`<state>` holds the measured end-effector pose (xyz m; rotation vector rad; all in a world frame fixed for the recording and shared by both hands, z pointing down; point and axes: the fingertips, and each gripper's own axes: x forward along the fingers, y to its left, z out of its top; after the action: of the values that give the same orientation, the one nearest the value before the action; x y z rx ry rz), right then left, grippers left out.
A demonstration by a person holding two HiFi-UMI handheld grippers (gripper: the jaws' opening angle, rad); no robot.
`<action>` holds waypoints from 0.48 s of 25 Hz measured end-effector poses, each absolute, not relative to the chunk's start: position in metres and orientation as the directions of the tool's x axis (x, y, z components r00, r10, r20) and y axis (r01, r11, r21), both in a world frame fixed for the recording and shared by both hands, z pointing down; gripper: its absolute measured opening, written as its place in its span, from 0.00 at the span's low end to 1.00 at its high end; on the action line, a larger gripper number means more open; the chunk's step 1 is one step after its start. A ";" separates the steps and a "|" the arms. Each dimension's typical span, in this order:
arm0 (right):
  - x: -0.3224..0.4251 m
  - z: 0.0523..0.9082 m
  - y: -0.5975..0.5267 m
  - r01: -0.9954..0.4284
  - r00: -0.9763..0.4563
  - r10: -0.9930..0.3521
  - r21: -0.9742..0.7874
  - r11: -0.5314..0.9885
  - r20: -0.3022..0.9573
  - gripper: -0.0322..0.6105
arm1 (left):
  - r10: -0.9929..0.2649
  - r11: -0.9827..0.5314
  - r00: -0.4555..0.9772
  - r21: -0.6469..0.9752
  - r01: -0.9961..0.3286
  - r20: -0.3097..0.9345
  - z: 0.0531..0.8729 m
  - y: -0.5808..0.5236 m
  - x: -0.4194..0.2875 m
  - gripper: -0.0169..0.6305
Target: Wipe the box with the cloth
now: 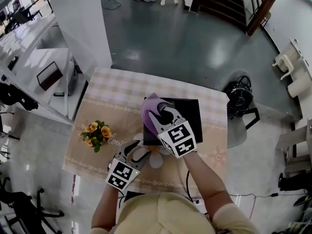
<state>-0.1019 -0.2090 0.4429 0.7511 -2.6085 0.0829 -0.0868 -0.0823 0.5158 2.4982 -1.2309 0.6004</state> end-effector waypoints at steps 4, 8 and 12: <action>-0.101 0.471 -0.211 -0.479 -0.721 -0.461 0.109 0.871 0.518 0.17 | -0.667 -0.602 0.535 0.048 -0.797 0.519 0.524 -0.082 -0.080 0.42; -0.095 0.492 -0.211 -0.447 -0.673 -0.417 0.113 0.887 0.611 0.17 | -0.668 -0.581 0.534 0.085 -0.809 0.518 0.528 -0.084 -0.082 0.41; -0.078 0.497 -0.218 -0.461 -0.633 -0.411 0.107 0.881 0.656 0.17 | -0.663 -0.576 0.533 0.096 -0.812 0.525 0.534 -0.087 -0.079 0.41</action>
<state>-0.0783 -0.2177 0.4970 0.6244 -2.3349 0.0912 -0.0793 -0.0869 0.5336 2.4466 -1.2211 0.6323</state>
